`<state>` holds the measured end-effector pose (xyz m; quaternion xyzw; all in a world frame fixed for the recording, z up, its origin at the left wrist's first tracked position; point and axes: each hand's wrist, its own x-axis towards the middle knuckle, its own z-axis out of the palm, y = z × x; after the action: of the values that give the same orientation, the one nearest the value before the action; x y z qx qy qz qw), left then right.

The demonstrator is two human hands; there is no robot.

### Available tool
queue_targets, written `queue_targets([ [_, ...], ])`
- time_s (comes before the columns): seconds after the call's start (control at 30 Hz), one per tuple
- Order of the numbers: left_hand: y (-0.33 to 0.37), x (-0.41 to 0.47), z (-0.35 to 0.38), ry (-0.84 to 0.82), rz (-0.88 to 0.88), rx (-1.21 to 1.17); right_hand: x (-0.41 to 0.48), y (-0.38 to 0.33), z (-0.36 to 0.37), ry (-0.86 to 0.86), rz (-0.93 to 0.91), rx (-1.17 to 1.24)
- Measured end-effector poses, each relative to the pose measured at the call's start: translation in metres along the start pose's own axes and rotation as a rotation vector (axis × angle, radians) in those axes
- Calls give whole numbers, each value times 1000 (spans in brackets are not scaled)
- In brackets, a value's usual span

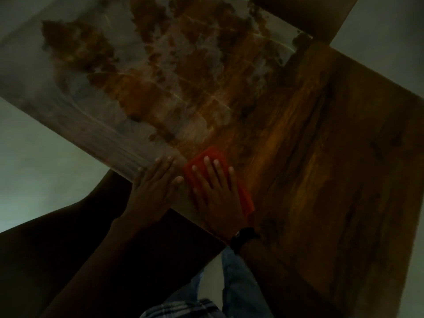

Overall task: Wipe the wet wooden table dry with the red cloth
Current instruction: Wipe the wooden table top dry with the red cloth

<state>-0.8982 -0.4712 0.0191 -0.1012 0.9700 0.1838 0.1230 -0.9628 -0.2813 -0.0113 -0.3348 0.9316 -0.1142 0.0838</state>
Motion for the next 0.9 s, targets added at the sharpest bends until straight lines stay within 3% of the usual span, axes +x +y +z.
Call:
queue_targets([
  [0.1, 5, 0, -8, 3, 23, -60, -39, -22, 11, -13, -91, 33],
  [0.23, 9, 5, -16, 29, 73, -97, -71, -2, 9, -17, -127, -34],
  [0.4, 12, 10, -17, 29, 4, -144, -68, 51, -18, -107, 82, -169],
  [0.53, 10, 11, -14, 30, -31, -202, -12, 48, -20, -20, 215, -94],
  [0.8, 4, 11, -19, 91, -44, -236, -16, -41, 11, -70, -115, 19],
  [0.9, 1, 12, -20, 87, -30, -231, -41, -35, 16, -28, -155, 22],
])
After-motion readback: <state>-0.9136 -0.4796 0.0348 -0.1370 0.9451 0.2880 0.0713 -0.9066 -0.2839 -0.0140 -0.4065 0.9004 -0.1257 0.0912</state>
